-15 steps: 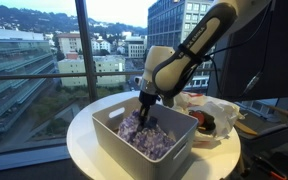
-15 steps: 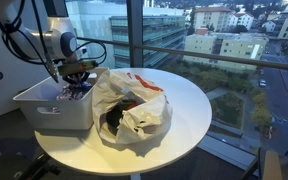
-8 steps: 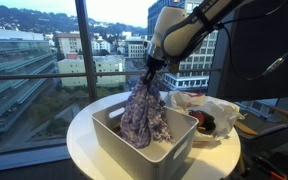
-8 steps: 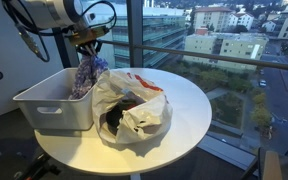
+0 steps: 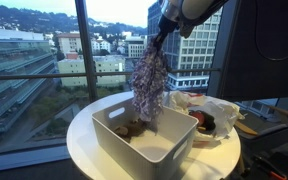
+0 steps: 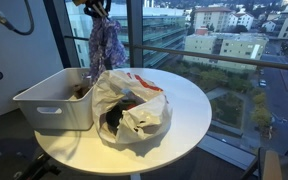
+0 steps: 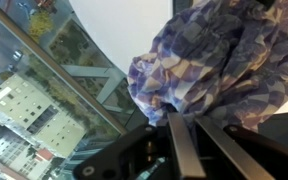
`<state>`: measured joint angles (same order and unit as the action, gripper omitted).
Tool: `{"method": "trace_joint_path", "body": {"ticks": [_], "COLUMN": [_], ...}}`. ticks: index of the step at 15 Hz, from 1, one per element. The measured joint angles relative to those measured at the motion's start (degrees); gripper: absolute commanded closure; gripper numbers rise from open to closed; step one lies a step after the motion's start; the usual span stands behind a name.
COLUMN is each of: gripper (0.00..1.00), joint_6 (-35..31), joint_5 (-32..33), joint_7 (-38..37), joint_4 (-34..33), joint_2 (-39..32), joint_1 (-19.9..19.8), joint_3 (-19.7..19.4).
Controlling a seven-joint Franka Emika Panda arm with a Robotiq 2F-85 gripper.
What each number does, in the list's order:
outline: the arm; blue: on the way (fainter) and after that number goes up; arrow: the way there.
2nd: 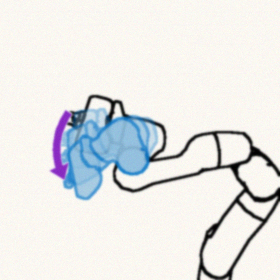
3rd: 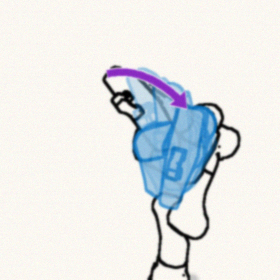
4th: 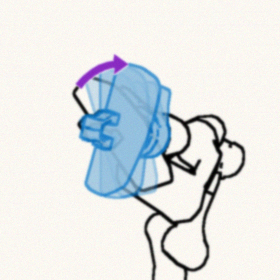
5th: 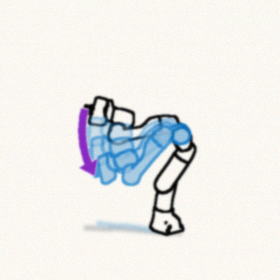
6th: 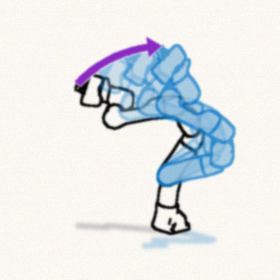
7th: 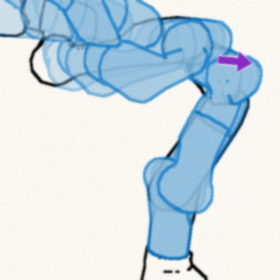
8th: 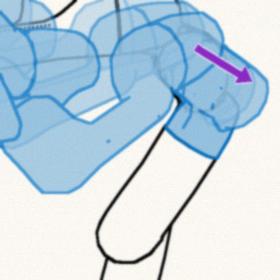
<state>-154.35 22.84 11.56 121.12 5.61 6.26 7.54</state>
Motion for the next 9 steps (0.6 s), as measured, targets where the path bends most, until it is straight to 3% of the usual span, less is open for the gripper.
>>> {"method": "trace_joint_path", "body": {"ticks": [9], "gripper": [0.94], "joint_6": [10.41], "joint_5": [14.57], "joint_7": [-10.64], "joint_4": [-3.67], "joint_2": [11.25], "joint_1": [-5.64], "joint_3": [0.48]}}
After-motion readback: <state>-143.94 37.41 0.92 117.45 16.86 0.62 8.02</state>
